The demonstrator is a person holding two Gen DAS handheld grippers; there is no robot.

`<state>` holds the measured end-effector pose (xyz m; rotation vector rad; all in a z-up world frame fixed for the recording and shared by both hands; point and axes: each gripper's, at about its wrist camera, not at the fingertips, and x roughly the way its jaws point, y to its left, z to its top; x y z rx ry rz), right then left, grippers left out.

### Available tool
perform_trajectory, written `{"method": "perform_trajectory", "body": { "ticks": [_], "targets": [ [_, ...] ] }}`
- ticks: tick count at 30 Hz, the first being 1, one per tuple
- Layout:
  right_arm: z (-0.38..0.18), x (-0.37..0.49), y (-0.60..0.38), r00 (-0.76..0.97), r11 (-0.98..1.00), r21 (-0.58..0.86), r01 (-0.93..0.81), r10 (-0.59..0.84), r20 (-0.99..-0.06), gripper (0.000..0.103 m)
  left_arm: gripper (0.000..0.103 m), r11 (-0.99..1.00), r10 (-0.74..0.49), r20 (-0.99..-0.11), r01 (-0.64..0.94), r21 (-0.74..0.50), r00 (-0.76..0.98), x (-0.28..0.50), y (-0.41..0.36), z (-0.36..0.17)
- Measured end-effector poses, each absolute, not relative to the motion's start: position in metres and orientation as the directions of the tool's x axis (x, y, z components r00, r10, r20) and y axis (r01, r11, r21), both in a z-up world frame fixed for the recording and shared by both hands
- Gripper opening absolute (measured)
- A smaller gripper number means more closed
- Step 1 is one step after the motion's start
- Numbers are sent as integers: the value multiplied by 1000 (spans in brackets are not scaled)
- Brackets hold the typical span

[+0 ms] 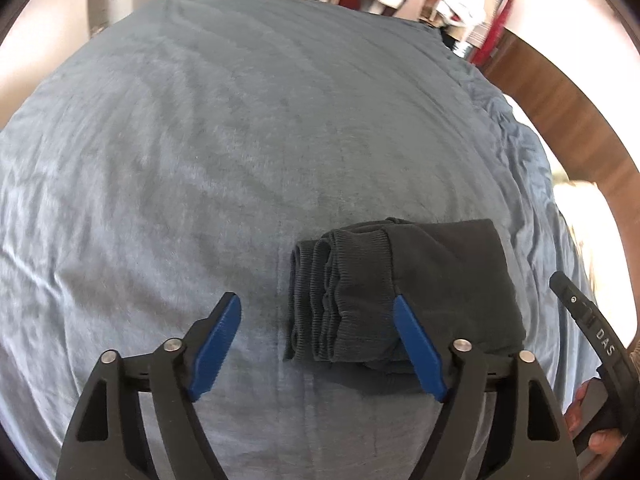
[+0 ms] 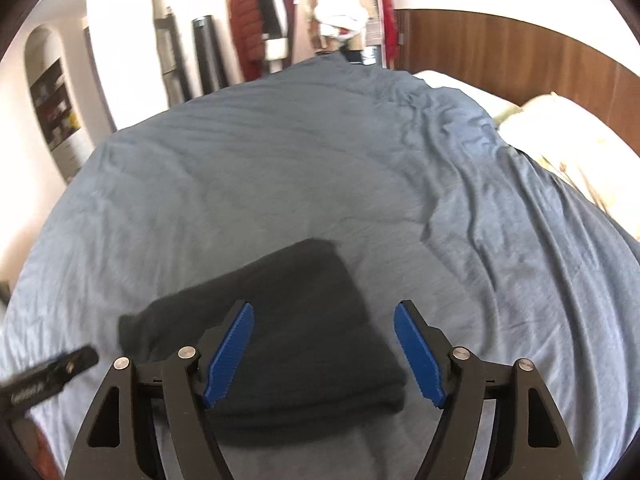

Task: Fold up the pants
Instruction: 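Close the left gripper on the cuff end while the right gripper grasps the bundle edge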

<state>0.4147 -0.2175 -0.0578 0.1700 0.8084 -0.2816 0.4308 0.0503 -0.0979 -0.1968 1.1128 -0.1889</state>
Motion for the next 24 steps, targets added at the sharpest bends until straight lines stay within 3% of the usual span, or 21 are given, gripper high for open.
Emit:
{"method": "perform_trajectory", "body": {
  "ticks": [8, 18, 24],
  "targets": [
    [-80, 436, -261, 600, 928, 99, 359, -149, -786, 74, 81, 973, -226, -874, 55, -225, 430, 447, 26, -112],
    [-116, 471, -283, 540, 922, 216, 323, 8, -842, 74, 82, 976, -219, -903, 97, -197, 371, 468, 16, -143],
    [-144, 477, -292, 487, 893, 242, 380, 29, -873, 74, 87, 971, -236, -908, 128, -204, 347, 477, 20, -161]
  ]
}}
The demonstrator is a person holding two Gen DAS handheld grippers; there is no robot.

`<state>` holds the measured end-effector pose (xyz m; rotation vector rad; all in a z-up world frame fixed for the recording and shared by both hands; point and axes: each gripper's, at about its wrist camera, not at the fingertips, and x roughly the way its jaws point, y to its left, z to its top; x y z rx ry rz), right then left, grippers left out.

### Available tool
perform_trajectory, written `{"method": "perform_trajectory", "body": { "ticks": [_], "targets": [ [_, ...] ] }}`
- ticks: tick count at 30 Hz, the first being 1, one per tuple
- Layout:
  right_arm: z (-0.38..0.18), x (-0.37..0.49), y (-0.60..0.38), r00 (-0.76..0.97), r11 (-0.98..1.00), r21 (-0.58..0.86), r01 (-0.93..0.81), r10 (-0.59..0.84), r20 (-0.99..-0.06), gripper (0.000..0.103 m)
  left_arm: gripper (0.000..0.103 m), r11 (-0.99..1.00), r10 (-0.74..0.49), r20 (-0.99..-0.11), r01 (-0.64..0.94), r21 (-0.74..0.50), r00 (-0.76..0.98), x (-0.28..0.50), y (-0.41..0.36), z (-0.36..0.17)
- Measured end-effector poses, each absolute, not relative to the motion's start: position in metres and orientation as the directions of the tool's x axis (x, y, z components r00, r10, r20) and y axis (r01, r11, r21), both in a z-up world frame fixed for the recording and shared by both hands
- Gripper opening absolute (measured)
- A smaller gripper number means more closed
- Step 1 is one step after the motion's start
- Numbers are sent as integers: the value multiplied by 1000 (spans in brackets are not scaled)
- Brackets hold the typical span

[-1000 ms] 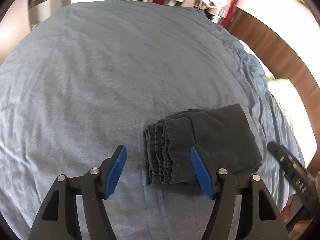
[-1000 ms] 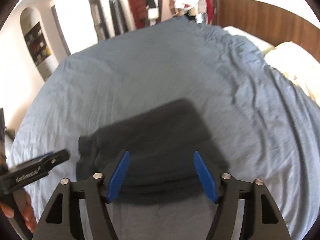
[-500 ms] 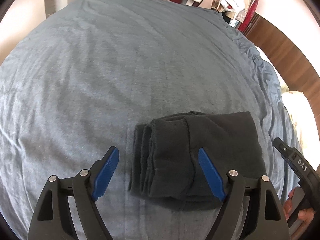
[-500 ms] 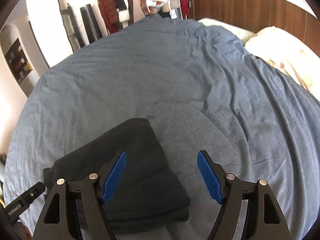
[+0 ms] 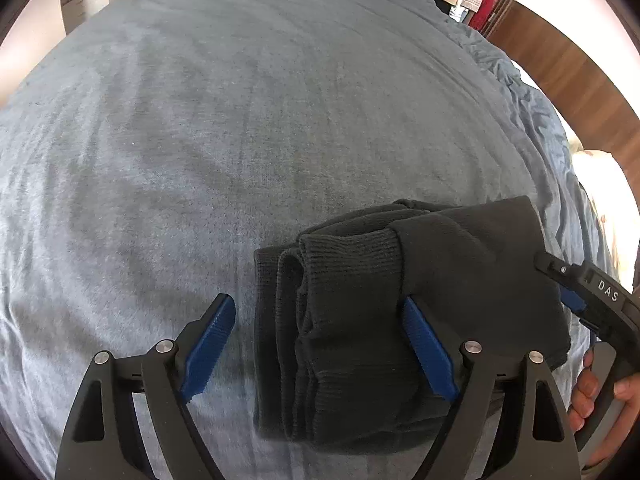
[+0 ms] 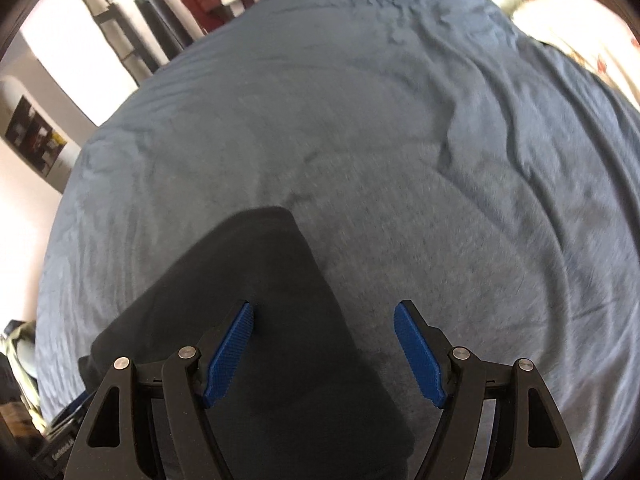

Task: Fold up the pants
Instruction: 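Close the left gripper on the cuff end while the right gripper grasps the bundle edge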

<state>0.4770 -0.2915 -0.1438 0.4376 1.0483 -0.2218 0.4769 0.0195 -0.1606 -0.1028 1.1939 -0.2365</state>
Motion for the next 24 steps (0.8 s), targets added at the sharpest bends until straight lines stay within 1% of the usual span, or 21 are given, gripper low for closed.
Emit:
{"method": "perform_trajectory", "body": {
  "ticks": [4, 7, 8, 11, 15, 17, 18, 19, 20, 21, 22, 24],
  "targets": [
    [-152, 478, -285, 466, 908, 205, 365, 12, -885, 74, 87, 951, -308, -903, 84, -296, 299, 484, 31, -176],
    [-151, 480, -274, 470, 940, 141, 312, -24, -882, 73, 87, 930, -364, -889, 59, -362, 277, 488, 37, -186],
    [-151, 481, -271, 471, 947, 131, 294, -24, -882, 72, 86, 922, -383, -883, 53, -384, 271, 488, 39, -190],
    [-156, 485, -264, 465, 960, 117, 254, -15, -885, 65, 86, 905, -418, -870, 39, -424, 262, 491, 42, -199],
    [-165, 486, -266, 456, 959, 131, 250, 3, -890, 60, 86, 903, -425, -864, 52, -428, 269, 490, 41, -203],
    [-170, 485, -270, 451, 954, 153, 256, 21, -892, 56, 82, 903, -425, -863, 58, -426, 272, 489, 39, -202],
    [-171, 486, -270, 450, 953, 158, 257, 27, -893, 52, 74, 900, -432, -860, 64, -432, 270, 489, 38, -200],
    [-170, 487, -269, 448, 953, 163, 256, 33, -893, 50, 69, 897, -438, -858, 69, -436, 268, 488, 38, -198],
    [-169, 486, -269, 451, 953, 165, 254, 34, -892, 46, 66, 899, -435, -859, 80, -431, 270, 487, 36, -194],
    [-166, 485, -268, 455, 954, 165, 252, 34, -890, 42, 60, 901, -433, -860, 91, -425, 271, 487, 34, -191],
    [-165, 484, -269, 457, 953, 168, 252, 36, -889, 39, 56, 903, -429, -861, 101, -417, 273, 487, 33, -188],
    [-159, 481, -270, 471, 949, 183, 256, 43, -881, 31, 50, 905, -426, -860, 122, -408, 281, 485, 31, -180]
  ]
}}
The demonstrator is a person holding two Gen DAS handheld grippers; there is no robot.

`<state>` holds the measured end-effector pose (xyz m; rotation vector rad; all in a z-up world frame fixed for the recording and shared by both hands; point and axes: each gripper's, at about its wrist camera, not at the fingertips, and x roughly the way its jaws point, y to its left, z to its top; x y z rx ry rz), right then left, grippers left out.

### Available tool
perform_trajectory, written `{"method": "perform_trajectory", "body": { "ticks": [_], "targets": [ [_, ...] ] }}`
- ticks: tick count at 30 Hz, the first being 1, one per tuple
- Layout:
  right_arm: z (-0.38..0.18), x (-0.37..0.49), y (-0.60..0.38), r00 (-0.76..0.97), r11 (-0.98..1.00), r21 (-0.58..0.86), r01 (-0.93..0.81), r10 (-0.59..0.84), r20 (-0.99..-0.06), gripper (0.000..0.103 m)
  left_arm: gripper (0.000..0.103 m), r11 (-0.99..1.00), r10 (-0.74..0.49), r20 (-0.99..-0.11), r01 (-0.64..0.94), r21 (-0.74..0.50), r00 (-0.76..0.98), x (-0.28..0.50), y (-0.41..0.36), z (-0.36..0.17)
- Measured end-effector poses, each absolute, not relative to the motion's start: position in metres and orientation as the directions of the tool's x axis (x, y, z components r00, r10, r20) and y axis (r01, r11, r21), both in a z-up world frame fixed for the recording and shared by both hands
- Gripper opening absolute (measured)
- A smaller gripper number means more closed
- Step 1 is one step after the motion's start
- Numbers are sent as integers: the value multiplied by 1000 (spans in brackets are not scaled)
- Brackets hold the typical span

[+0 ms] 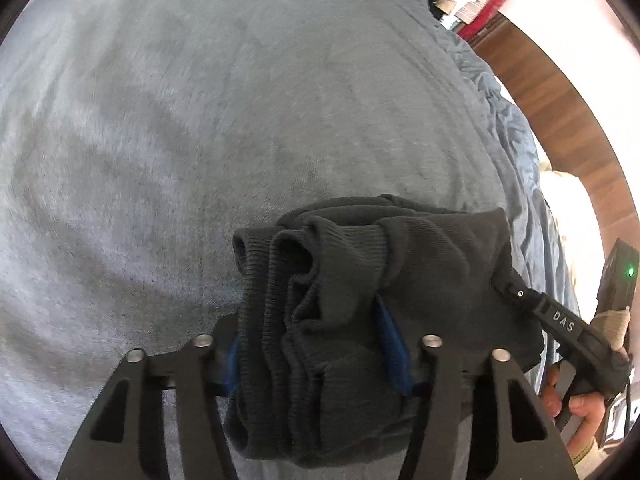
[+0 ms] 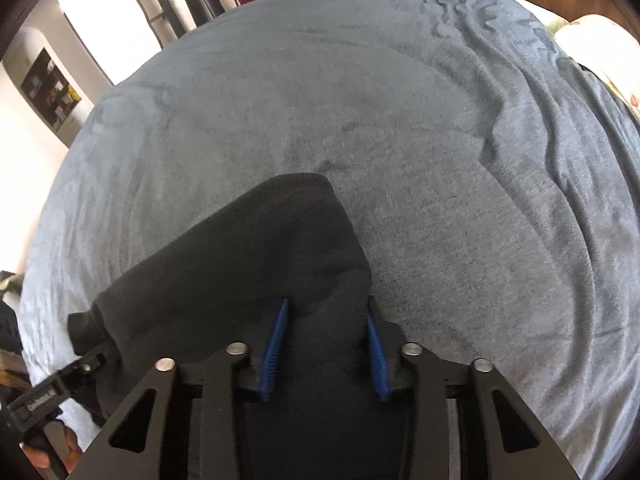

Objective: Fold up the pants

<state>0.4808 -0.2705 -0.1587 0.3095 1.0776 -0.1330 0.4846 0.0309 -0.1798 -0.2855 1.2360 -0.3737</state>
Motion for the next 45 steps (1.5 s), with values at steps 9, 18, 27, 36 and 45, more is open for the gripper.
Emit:
{"method": "perform_trajectory", "body": {
  "ticks": [9, 18, 27, 36, 45],
  "targets": [
    [-117, 466, -260, 539, 950, 186, 249, 23, -842, 24, 35, 898, -440, -836, 149, -415, 327, 468, 36, -146],
    [-67, 454, -239, 611, 960, 189, 207, 24, -792, 23, 34, 893, -443, -781, 140, -428, 439, 448, 70, -84],
    [-50, 451, -176, 629, 960, 254, 114, 128, -767, 23, 34, 935, -336, -800, 71, -349, 497, 420, 141, -48],
    [-66, 442, -87, 578, 943, 330, 41, 246, -778, 23, 34, 961, -212, -830, -45, -273, 515, 386, 241, -43],
    [-99, 428, -1, 512, 951, 310, -13, 273, -814, 23, 34, 958, -177, -865, -119, -260, 469, 373, 317, -81]
  ]
}}
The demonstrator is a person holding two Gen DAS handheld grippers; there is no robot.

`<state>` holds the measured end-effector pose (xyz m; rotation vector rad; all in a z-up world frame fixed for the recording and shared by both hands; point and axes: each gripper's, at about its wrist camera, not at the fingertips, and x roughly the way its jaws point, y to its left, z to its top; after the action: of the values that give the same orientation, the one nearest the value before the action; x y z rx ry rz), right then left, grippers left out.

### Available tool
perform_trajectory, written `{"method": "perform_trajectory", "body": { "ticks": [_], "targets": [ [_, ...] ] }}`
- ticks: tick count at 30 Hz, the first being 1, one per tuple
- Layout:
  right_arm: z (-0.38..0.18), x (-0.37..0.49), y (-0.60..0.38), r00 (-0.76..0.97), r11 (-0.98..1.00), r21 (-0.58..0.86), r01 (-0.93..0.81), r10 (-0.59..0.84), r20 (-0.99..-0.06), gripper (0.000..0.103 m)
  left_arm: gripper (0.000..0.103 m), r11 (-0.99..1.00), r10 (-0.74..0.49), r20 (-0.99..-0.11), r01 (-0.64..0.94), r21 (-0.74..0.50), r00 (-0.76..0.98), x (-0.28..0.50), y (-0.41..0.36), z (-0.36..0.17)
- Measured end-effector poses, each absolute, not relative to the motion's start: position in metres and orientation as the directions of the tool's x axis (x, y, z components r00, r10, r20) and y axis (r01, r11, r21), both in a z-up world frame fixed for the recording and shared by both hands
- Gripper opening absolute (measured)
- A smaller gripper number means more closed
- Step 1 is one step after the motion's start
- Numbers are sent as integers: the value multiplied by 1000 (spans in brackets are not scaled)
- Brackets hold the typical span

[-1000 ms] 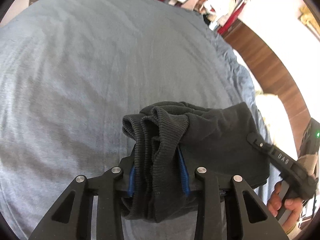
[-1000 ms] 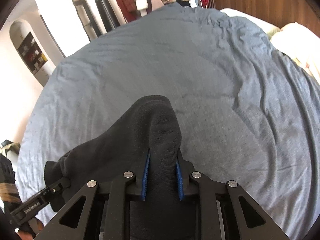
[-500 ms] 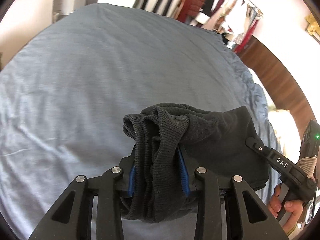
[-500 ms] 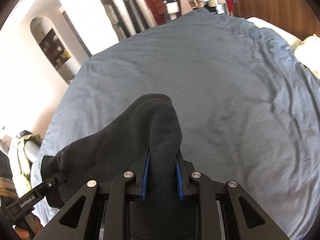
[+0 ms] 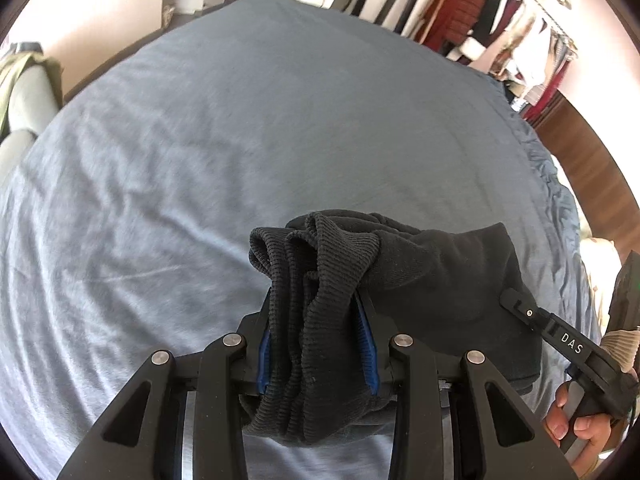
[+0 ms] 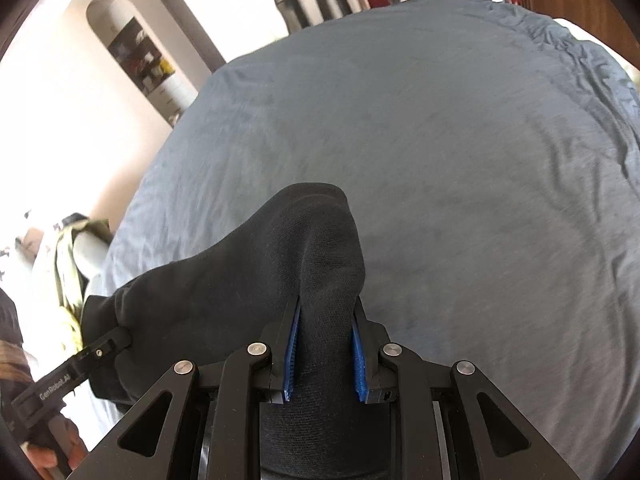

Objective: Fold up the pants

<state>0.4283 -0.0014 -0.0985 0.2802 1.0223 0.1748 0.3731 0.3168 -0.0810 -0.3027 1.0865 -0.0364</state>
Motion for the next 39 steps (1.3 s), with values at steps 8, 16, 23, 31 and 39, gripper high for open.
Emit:
{"method": "perform_trajectory", "body": {
  "ticks": [8, 16, 23, 31, 39],
  "targets": [
    [-131, 425, 40, 469, 976, 214, -36, 206, -859, 23, 35, 941, -231, -882, -138, -310, 410, 375, 357, -129],
    [-143, 426, 43, 450, 994, 107, -1, 96, -888, 33, 55, 955, -197, -897, -132, -267, 395, 376, 364, -136],
    [-140, 419, 31, 448, 999, 2, 32, -13, -894, 53, 70, 985, -71, -910, -113, -128, 408, 364, 361, -114],
    [-99, 395, 29, 553, 994, -97, 42, -104, -827, 56, 68, 993, 112, -840, -91, 75, 531, 343, 344, -60],
    [-112, 366, 25, 518, 999, 18, -34, 33, -855, 56, 68, 1000, -1, -867, -13, -8, 498, 334, 319, -88]
  ]
}}
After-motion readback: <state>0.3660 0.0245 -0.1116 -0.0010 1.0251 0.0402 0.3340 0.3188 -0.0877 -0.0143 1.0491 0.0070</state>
